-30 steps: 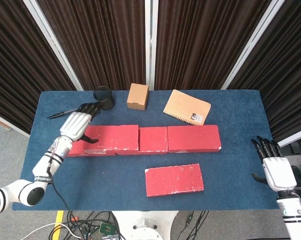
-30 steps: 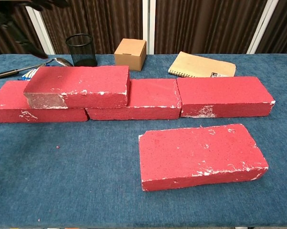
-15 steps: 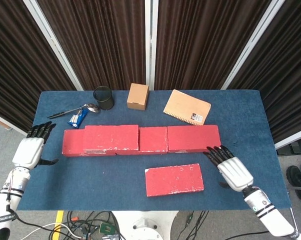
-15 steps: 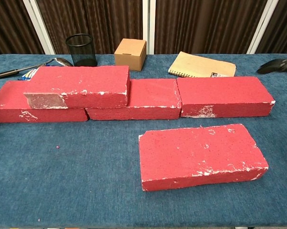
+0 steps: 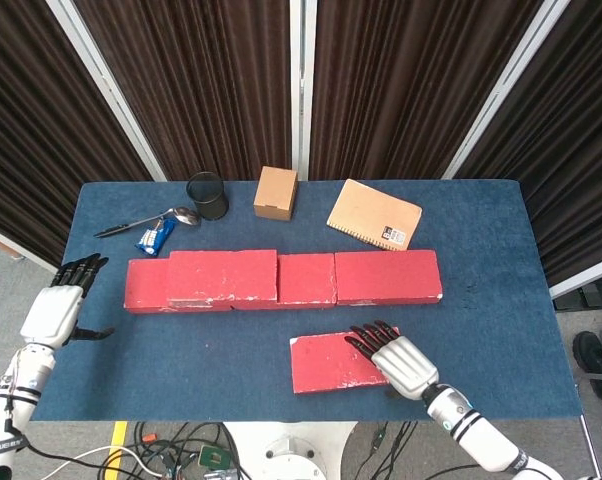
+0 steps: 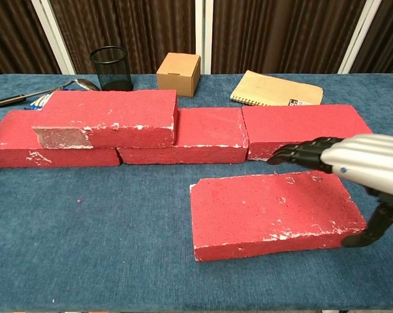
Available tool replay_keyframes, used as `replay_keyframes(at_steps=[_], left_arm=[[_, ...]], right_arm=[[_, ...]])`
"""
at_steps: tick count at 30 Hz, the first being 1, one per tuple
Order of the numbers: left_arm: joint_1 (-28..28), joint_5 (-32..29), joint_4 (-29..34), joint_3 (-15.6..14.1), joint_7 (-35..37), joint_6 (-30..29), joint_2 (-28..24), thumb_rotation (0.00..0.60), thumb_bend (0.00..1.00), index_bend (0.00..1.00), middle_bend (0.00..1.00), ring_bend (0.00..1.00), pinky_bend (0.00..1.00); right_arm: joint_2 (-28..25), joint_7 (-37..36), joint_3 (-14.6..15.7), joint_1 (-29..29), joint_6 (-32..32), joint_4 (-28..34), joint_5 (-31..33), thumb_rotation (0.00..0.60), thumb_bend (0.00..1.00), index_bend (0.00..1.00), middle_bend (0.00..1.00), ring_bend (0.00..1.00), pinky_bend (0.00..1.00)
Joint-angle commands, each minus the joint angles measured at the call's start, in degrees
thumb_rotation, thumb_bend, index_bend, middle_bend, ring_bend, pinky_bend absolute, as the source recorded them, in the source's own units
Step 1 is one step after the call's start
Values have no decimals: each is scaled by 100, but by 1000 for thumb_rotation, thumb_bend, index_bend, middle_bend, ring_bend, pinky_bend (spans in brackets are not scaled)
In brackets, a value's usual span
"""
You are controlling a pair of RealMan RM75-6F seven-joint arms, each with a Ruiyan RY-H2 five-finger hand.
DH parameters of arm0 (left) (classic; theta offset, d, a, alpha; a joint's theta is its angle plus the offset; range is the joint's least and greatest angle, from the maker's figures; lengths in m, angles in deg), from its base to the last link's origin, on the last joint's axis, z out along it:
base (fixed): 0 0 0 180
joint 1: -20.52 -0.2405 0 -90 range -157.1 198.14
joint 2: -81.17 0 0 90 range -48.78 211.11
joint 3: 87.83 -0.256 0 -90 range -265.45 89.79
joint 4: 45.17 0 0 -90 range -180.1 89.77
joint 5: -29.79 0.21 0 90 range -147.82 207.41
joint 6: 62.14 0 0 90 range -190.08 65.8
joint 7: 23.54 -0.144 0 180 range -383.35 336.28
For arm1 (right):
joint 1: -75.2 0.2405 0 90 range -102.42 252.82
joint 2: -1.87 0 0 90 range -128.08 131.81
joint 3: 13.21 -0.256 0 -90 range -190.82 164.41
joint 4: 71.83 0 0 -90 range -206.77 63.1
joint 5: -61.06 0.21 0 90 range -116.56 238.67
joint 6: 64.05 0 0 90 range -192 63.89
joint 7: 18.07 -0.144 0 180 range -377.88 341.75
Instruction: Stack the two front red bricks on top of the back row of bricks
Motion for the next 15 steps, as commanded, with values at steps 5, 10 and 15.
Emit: replay_keyframes(at_steps=[5,10,15], left_arm=[[-76,68,-77,59,130,84,-36,600,0,5,0,0,0],[-106,70,-166,96,200,190,-26,600,0,5,0,0,0],[-127,74,-269,135,288,302,-23,600,0,5,0,0,0]], right_arm=[[512,196,-86,95,-102,-328,412,600,0,0,0,0,0],[714,150,-167,191,-86,-500,640,600,0,0,0,0,0],[808,81,-223,348,124,-568,1030,600,0,0,0,0,0]])
